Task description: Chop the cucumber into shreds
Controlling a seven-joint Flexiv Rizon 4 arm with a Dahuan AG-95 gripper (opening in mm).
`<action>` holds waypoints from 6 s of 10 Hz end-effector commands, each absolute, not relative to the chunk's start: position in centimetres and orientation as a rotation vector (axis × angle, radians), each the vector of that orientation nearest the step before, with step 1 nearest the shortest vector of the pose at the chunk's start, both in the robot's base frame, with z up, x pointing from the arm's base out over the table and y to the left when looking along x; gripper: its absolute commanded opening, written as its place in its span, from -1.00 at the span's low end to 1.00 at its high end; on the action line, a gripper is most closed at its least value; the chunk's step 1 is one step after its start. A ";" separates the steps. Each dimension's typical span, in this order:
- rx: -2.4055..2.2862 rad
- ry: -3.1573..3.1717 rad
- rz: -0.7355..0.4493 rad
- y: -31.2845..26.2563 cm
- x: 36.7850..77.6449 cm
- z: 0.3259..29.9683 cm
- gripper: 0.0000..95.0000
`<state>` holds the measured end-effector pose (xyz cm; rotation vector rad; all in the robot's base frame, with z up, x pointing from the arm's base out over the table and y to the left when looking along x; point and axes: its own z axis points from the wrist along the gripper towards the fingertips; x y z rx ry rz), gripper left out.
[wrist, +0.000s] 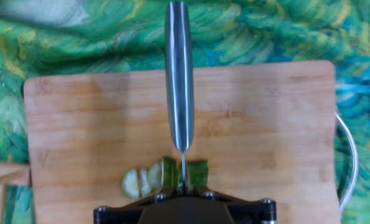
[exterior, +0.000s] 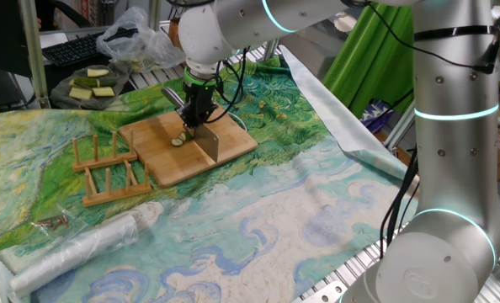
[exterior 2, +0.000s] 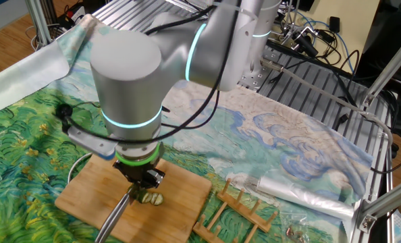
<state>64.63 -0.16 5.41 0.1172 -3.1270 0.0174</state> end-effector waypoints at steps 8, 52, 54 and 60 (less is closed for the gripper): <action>0.163 -3.120 0.031 -1.3 65.0 5.9 -1.00; 0.123 -3.114 0.055 -0.9 65.0 5.9 -1.00; 0.150 -3.112 0.059 -1.5 65.0 6.1 -1.00; 0.163 -3.112 0.050 -2.1 65.1 5.8 -1.00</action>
